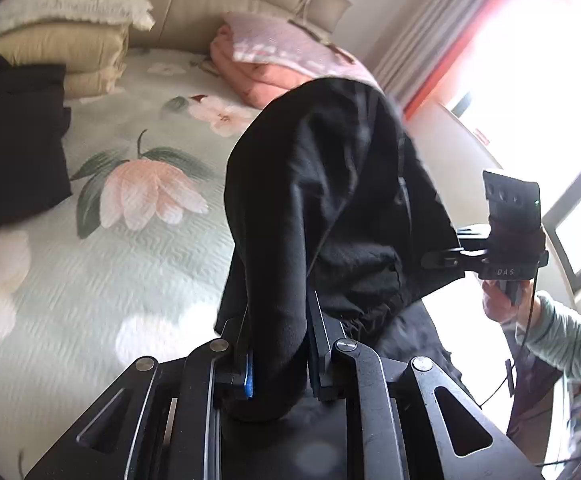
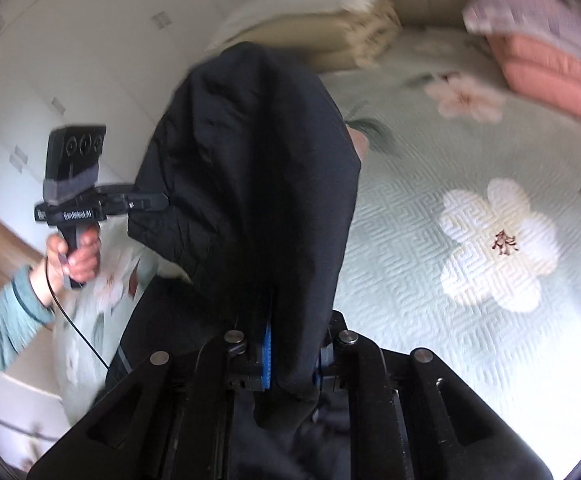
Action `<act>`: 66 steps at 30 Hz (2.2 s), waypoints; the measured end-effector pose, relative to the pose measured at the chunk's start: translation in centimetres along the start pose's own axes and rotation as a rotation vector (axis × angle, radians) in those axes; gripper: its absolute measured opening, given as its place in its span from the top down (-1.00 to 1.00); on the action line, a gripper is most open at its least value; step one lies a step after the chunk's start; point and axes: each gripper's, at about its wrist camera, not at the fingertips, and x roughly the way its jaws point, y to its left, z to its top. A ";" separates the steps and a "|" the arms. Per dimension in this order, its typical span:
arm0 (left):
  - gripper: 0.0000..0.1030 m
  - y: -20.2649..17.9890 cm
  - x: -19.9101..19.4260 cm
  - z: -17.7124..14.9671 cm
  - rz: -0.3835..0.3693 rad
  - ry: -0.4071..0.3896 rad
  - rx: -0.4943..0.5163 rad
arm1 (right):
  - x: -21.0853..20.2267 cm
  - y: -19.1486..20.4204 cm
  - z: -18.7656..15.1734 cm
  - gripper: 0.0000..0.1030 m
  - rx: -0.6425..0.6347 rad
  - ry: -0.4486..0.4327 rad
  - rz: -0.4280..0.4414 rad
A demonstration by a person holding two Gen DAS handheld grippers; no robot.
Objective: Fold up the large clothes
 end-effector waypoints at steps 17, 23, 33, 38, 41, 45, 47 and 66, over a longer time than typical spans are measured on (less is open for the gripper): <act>0.64 -7.6 -4.1 -24.3 0.289 0.268 0.038 | -3.9 9.1 -20.3 0.67 -0.056 0.193 -0.293; 0.64 -6.5 -7.7 -26.8 0.290 0.245 -0.115 | -6.5 9.0 -22.1 0.56 0.072 0.222 -0.245; 0.03 -12.9 -11.2 -15.0 0.170 0.036 0.017 | -9.4 15.3 -13.2 -0.25 0.049 0.021 -0.107; -0.19 -14.9 -6.7 -12.4 0.151 0.080 0.081 | -5.3 16.9 -11.3 -0.32 0.000 0.049 -0.182; -0.18 -13.8 -2.4 -14.9 0.141 0.203 0.072 | -2.1 17.1 -13.1 -0.32 -0.011 0.132 -0.210; -0.18 -11.4 0.6 -20.6 0.144 0.299 0.003 | 1.9 16.7 -17.8 -0.31 -0.010 0.262 -0.209; -0.18 -10.9 1.5 -23.1 0.139 0.307 -0.026 | 3.7 16.7 -20.2 -0.30 -0.012 0.308 -0.229; -0.19 -13.6 3.1 -26.7 0.303 0.190 0.032 | 5.1 17.1 -24.4 -0.37 0.009 0.263 -0.252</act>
